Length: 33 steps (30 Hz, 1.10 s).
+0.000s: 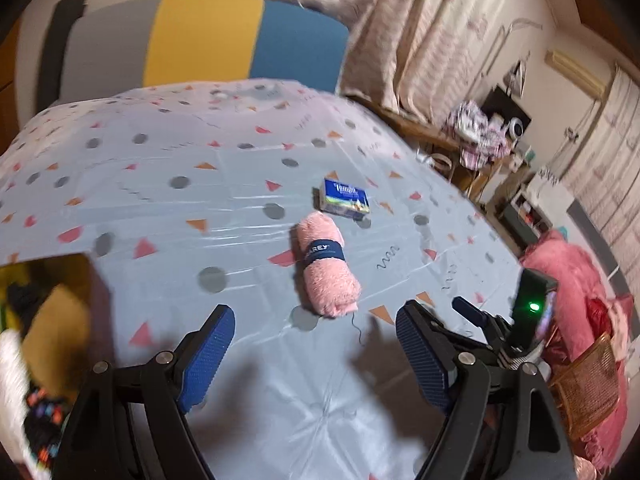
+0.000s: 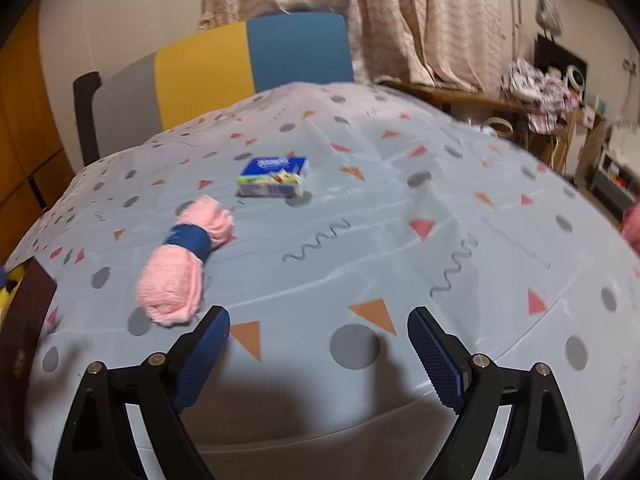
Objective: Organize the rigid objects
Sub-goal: 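Grasp the pink dishcloth with the blue band with the left gripper, then grasp the blue Tempo tissue pack with the right gripper while the left holds the dishcloth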
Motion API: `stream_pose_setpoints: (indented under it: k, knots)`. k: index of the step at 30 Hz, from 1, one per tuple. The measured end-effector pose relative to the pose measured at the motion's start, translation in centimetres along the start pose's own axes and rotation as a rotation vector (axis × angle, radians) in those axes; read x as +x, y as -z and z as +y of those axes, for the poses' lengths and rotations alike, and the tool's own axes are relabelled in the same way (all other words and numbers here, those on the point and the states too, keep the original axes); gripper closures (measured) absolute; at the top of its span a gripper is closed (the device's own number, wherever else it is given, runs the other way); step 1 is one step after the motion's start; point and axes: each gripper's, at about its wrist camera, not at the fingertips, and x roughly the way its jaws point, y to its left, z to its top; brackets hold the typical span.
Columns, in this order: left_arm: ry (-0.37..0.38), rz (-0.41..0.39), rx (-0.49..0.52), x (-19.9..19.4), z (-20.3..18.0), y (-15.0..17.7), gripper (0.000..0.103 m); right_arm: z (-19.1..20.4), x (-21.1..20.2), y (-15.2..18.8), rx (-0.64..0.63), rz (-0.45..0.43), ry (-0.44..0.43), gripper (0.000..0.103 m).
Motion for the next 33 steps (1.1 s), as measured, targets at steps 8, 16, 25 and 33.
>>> stream_pose_setpoints:
  k: [8, 16, 25, 33]
  knots:
    - [-0.025, 0.106, 0.061, 8.8, -2.6, -2.3, 0.019, -1.4, 0.4, 0.5, 0.076, -0.009, -0.003, 0.012]
    - [-0.150, 0.083, 0.184, 13.2, -4.1, -3.4, 0.019, -1.6, 0.5, 1.0, 0.087, -0.020, 0.029, 0.012]
    - [-0.089, 0.076, 0.101, 15.2, -2.0, -1.9, 0.058, -2.2, 1.0, 1.2, 0.117, 0.003, 0.025, 0.012]
    - [-0.071, 0.000, 0.072, 13.7, -0.9, -0.9, 0.064, -2.2, 1.1, 1.4, 0.120, 0.005, 0.023, 0.012]
